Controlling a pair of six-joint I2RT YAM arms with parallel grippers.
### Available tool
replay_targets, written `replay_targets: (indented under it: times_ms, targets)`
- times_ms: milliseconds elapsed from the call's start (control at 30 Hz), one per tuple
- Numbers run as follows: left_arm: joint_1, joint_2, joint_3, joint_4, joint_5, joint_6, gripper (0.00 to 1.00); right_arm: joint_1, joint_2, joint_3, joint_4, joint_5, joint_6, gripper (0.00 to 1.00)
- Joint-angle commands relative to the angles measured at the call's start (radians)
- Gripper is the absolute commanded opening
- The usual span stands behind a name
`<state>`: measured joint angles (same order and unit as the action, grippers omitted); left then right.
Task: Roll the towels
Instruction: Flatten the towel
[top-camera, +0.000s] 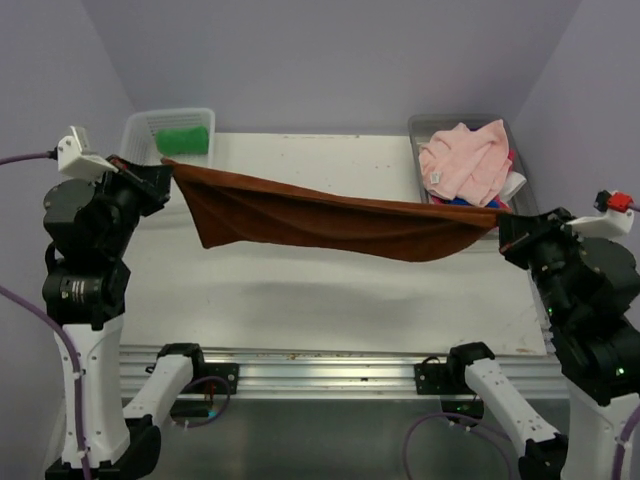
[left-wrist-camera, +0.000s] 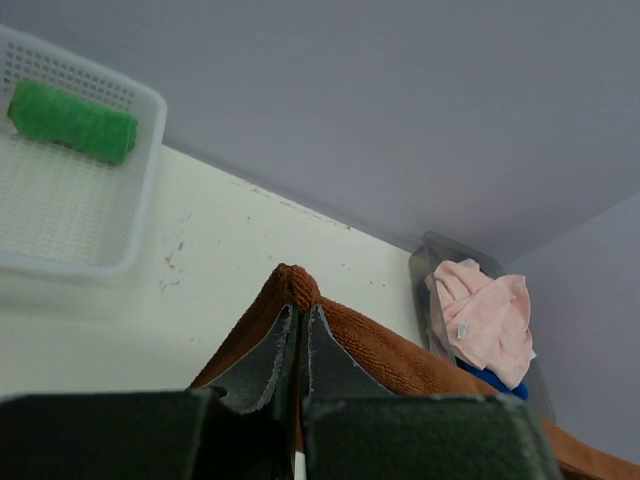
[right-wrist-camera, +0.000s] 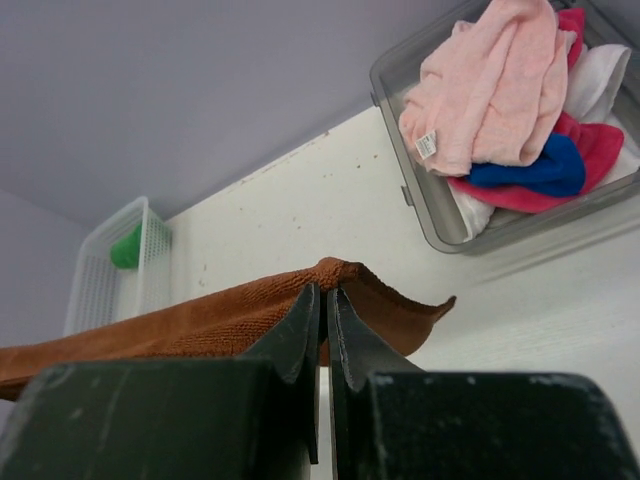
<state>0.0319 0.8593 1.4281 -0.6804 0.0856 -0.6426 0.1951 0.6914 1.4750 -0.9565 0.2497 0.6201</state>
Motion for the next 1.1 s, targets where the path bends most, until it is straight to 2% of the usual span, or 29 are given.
replay_targets:
  times_ms: [0, 233, 333, 467, 533, 600, 733, 867, 900, 1067]
  targets:
    - [0.003, -0.075, 0.052, -0.019, -0.043, 0.04, 0.0, -0.005, -0.042, 0.083, -0.119, 0.043, -0.057, 0.0]
    - [-0.004, -0.189, 0.121, -0.134, -0.154, 0.08, 0.0, -0.005, -0.11, 0.232, -0.289, 0.074, -0.088, 0.0]
    - [-0.021, -0.226, 0.111, -0.128, -0.199, 0.08, 0.0, -0.005, -0.115, 0.26, -0.336, 0.062, -0.086, 0.0]
    - [-0.021, -0.25, 0.046, -0.114, -0.214, 0.07, 0.0, -0.005, -0.128, 0.216, -0.357, 0.054, -0.062, 0.0]
    - [-0.021, -0.252, -0.001, -0.099, -0.233, 0.066, 0.0, -0.005, -0.139, 0.125, -0.332, 0.046, -0.045, 0.0]
    - [-0.021, -0.238, -0.086, -0.078, -0.242, 0.061, 0.0, -0.003, -0.147, 0.046, -0.277, 0.036, -0.034, 0.0]
    - [-0.021, -0.171, -0.263, 0.011, -0.238, 0.058, 0.0, -0.003, -0.119, -0.244, -0.122, -0.007, 0.0, 0.0]
    - [-0.021, 0.006, -0.455, 0.161, -0.205, 0.031, 0.0, -0.005, 0.003, -0.421, 0.066, -0.024, 0.009, 0.0]
    - [-0.021, 0.044, -0.471, 0.177, -0.205, 0.023, 0.0, -0.005, 0.031, -0.471, 0.144, -0.027, 0.007, 0.0]
    - [-0.021, 0.268, -0.486, 0.248, -0.179, -0.002, 0.0, -0.003, 0.279, -0.525, 0.311, 0.0, -0.016, 0.0]
